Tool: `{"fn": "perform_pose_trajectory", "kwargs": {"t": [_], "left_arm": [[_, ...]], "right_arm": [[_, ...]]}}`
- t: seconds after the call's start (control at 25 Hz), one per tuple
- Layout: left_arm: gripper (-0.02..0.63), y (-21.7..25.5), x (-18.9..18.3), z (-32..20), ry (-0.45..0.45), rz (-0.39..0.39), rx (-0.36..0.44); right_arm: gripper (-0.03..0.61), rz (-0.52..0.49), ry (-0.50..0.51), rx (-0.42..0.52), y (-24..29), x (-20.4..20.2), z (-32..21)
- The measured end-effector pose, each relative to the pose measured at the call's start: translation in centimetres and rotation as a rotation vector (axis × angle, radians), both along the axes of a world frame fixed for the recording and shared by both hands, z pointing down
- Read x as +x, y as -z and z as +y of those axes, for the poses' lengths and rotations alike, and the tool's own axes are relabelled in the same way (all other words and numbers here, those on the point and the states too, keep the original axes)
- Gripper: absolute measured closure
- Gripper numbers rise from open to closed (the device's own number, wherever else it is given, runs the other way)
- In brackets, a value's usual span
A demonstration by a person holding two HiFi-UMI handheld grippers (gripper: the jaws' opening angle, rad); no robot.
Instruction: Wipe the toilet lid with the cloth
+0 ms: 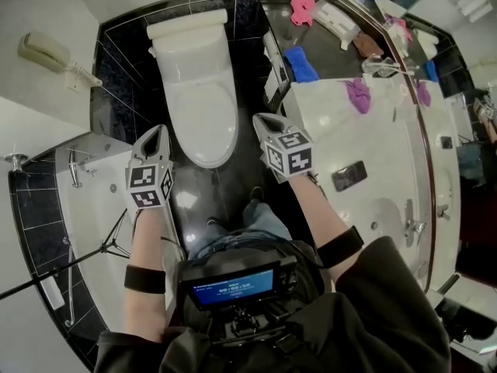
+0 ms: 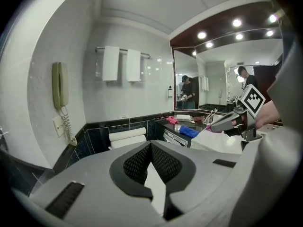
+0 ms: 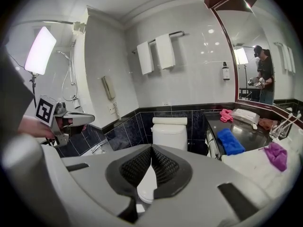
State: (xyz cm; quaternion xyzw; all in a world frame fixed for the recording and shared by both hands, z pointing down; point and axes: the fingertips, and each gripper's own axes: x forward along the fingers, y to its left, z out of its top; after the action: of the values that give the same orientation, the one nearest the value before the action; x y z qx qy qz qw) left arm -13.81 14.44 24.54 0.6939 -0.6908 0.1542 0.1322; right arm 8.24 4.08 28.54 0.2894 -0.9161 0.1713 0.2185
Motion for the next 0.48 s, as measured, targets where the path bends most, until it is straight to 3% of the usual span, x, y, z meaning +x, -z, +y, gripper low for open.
{"fn": "perform_pose_trajectory", "kwargs": {"t": [0.48], "left_arm": [[0.612,0.5,-1.9,4.3,0.014,0.024,0.020]], "right_arm": [[0.561,-0.008,-0.045,0.001,0.8,-0.1,3.5]]}}
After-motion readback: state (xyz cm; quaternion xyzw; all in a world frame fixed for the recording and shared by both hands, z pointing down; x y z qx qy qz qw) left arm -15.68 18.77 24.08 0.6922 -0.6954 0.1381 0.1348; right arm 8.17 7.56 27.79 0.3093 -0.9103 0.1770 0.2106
